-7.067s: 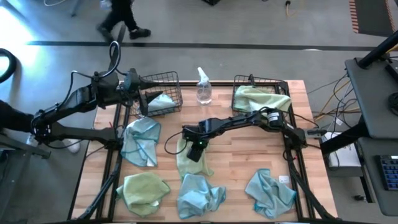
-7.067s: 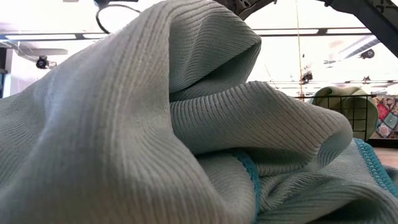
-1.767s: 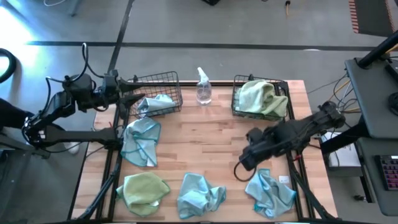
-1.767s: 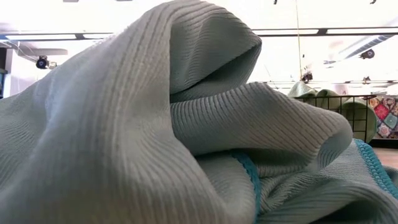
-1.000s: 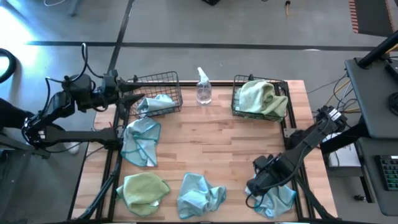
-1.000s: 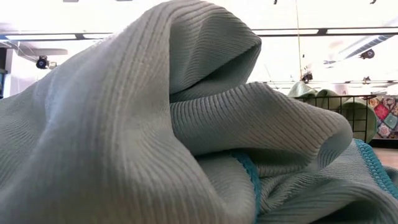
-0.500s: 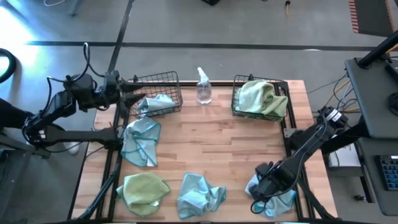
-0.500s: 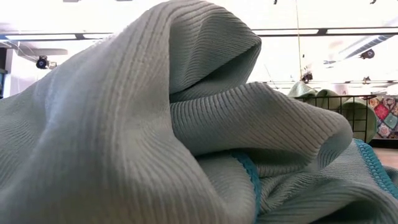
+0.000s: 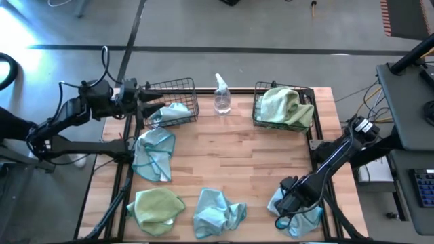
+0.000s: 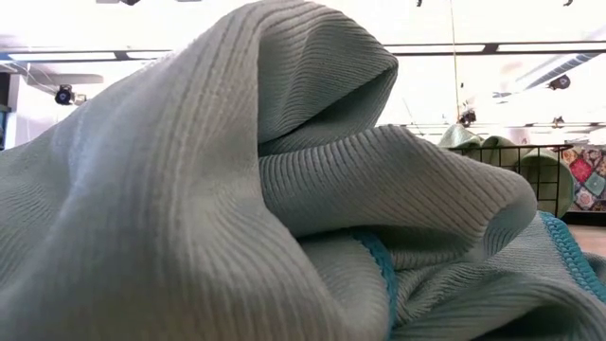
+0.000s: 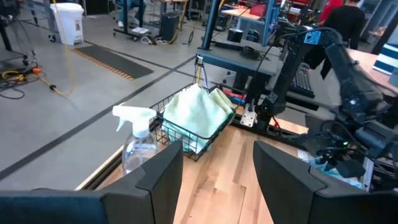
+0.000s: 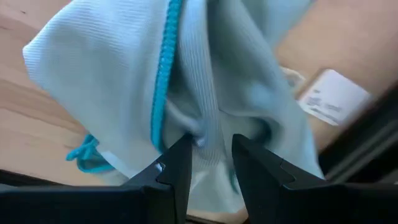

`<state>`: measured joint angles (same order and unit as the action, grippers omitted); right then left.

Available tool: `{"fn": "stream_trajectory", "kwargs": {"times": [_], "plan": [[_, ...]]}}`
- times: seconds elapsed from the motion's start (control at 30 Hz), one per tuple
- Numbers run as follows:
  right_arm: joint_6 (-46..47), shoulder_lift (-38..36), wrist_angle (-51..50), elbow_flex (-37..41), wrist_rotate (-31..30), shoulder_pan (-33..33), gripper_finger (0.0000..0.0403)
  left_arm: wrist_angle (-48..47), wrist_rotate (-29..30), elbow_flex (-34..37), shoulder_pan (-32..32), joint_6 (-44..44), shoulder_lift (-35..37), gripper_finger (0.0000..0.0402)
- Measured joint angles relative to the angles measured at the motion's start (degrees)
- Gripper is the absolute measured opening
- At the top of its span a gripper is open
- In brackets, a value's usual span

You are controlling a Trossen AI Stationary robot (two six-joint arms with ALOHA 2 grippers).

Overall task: Sort microfiber towel by color & place in baskets
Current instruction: Put the blue microfiber cloth into the left wire basket

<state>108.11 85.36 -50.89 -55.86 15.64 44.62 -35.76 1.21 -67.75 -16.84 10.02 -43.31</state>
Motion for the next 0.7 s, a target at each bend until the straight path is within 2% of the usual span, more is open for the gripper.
{"fn": "stream_trajectory", "kwargs": {"times": [0.23,0.7], "plan": [[2.2,0.0,11.1,5.4,-0.1,0.0,0.0109,0.2,-0.5,0.0,0.0,-0.3,-0.4,0.018],[2.4,0.0,13.0,7.3,-0.2,0.0,0.0103,0.2,-0.5,0.0,0.0,-1.8,-0.3,0.018]]}}
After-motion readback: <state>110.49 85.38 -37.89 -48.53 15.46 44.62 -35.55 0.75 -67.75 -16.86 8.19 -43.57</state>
